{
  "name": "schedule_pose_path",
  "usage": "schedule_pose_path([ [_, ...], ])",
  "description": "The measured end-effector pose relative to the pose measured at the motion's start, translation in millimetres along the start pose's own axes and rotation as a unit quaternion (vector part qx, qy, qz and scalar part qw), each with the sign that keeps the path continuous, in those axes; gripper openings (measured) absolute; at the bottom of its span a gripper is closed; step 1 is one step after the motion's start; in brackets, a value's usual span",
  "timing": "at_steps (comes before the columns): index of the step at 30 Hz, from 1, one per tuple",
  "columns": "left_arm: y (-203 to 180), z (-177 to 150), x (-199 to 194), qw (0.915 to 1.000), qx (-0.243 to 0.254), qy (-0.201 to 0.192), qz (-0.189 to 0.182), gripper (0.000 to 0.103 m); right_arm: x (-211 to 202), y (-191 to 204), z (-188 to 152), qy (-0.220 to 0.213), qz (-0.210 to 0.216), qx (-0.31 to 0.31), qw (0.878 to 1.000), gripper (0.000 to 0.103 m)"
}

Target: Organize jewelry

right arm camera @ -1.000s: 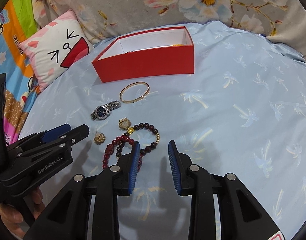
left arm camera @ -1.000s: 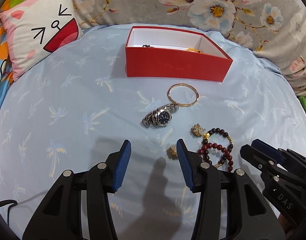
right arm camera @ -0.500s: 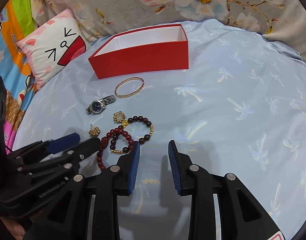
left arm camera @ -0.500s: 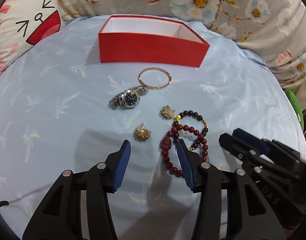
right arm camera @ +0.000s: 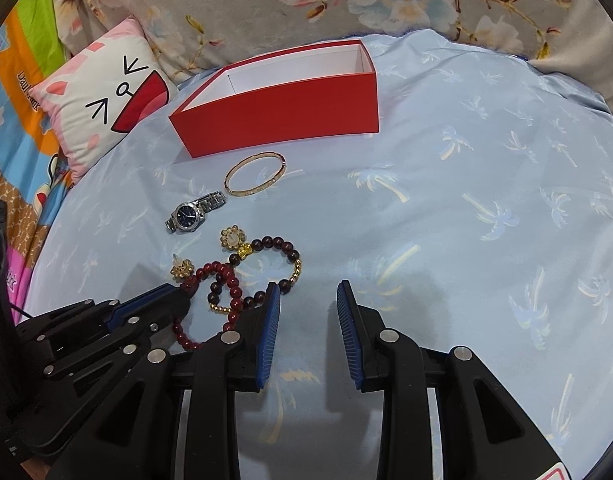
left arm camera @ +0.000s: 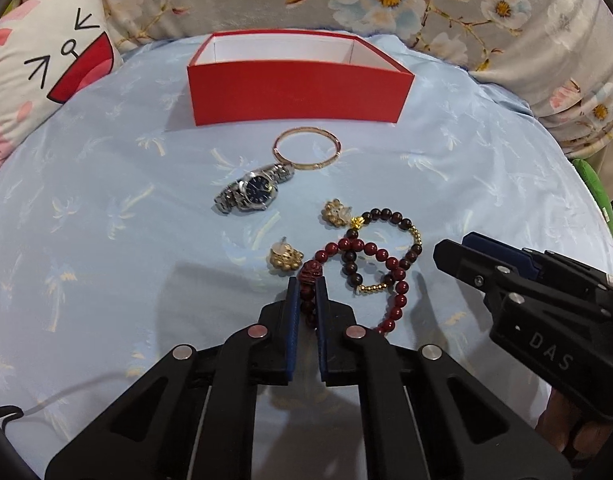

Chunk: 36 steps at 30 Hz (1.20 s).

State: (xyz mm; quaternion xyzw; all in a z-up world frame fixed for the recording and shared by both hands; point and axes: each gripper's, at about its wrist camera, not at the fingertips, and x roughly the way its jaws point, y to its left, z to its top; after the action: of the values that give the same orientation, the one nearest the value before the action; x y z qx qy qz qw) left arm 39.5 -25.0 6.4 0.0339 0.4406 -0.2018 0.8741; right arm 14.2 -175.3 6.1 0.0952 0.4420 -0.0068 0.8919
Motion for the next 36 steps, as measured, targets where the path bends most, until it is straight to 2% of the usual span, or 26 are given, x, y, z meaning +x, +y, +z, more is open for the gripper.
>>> schedule_pose_path([
  [11, 20.7, 4.6, -11.6, 0.9998, -0.016, -0.009, 0.006, 0.007, 22.8, 16.2, 13.4, 0.010, 0.006, -0.017, 1.000, 0.029],
  [15, 23.5, 5.1, -11.0, 0.9998, -0.018, -0.008, 0.006, 0.008, 28.2, 21.2, 10.9, 0.012, 0.000, -0.029, 1.000, 0.026],
  [18, 24.7, 5.7, -11.0, 0.9998, -0.020, -0.007, 0.004, 0.008, 29.6, 25.3, 10.8, 0.011, -0.015, -0.042, 0.999, 0.018],
  [20, 24.7, 5.7, -12.0, 0.9997, -0.020, -0.009, 0.004, 0.008, 30.1, 27.2, 10.0, 0.009, -0.025, -0.052, 0.998, 0.008],
  [27, 27.5, 9.2, -18.3, 0.9996, -0.024, -0.017, 0.005, 0.008, 22.8, 19.7, 11.7, 0.003, -0.020, -0.035, 0.999, 0.008],
  [36, 20.5, 22.6, -31.7, 0.9993, -0.015, -0.035, -0.003, 0.008, -13.0, 5.8, 34.1, -0.038, -0.003, -0.001, 0.999, 0.008],
])
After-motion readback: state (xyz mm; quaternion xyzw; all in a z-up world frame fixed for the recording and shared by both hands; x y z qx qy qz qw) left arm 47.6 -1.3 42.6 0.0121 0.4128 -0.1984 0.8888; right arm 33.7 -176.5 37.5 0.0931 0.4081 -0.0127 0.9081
